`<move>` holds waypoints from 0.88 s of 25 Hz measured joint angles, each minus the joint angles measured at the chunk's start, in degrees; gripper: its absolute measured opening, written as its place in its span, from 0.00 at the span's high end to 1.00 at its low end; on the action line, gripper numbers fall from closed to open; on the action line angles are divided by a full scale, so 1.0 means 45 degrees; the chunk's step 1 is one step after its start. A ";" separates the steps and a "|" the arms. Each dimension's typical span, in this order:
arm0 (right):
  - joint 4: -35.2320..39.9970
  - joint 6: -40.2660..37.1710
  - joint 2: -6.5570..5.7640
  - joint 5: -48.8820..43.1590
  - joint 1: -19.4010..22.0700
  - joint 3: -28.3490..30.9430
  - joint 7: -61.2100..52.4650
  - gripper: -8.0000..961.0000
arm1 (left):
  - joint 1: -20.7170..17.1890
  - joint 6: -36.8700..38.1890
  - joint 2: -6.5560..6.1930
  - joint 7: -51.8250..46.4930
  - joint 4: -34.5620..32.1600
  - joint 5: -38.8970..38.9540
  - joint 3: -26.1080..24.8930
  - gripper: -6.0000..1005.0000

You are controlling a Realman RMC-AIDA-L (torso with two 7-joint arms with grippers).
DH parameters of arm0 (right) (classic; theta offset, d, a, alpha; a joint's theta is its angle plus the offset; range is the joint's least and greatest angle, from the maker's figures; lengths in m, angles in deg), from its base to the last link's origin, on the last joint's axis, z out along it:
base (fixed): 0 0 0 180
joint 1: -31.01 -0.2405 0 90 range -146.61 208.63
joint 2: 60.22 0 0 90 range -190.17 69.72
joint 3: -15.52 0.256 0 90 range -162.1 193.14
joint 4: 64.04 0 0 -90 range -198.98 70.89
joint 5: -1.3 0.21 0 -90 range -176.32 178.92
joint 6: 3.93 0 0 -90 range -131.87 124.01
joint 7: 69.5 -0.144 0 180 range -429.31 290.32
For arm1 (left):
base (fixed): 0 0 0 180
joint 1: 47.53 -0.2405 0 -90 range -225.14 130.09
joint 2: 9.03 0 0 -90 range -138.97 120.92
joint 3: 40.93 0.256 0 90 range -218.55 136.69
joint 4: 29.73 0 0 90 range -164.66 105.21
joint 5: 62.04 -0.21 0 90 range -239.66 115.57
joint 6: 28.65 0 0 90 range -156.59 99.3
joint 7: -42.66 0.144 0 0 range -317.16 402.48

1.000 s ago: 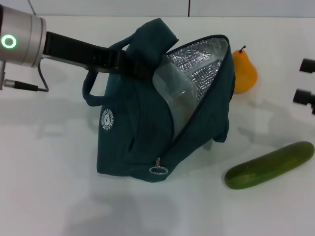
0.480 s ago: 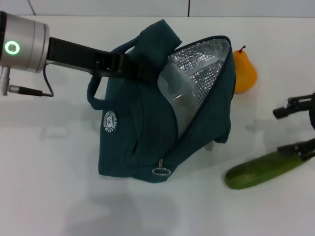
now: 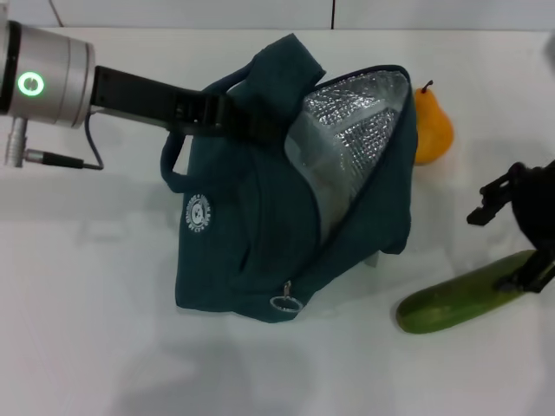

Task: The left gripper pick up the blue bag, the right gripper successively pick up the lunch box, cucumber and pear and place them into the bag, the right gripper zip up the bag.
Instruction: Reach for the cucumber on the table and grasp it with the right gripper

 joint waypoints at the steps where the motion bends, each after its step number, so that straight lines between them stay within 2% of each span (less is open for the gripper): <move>1: 0.0014 -0.0010 0.0181 -0.0338 -0.0122 -0.0117 0.0008 0.11 | 0.0025 -0.0016 -0.0002 0.0008 0.0008 0.0063 0.0029 0.94; 3: -0.0042 0.0074 0.0320 -0.0557 -0.0334 -0.0751 -0.0035 0.11 | 0.0058 -0.0027 -0.0003 0.0008 0.0008 0.0080 0.0036 0.94; 5: -0.0052 0.0143 0.0324 -0.0564 -0.0375 -0.1008 -0.0070 0.11 | 0.0107 -0.0036 -0.0006 0.0008 0.0014 0.0081 0.0028 0.94; 7: -0.0040 0.0566 0.0341 -0.0541 -0.0490 -0.1995 -0.0213 0.11 | 0.0152 -0.0040 -0.0010 0.0009 0.0023 0.0082 0.0006 0.94; 13: -0.0053 0.0696 0.0425 -0.0540 -0.0759 -0.2833 -0.0507 0.11 | 0.0177 -0.0057 -0.0025 0.0008 0.0022 0.0088 -0.0009 0.94; 22: -0.0335 0.1188 0.0511 -0.0518 -0.0697 -0.4229 -0.0694 0.12 | 0.0206 -0.0218 -0.0025 0.0033 0.0026 0.0097 -0.0008 0.94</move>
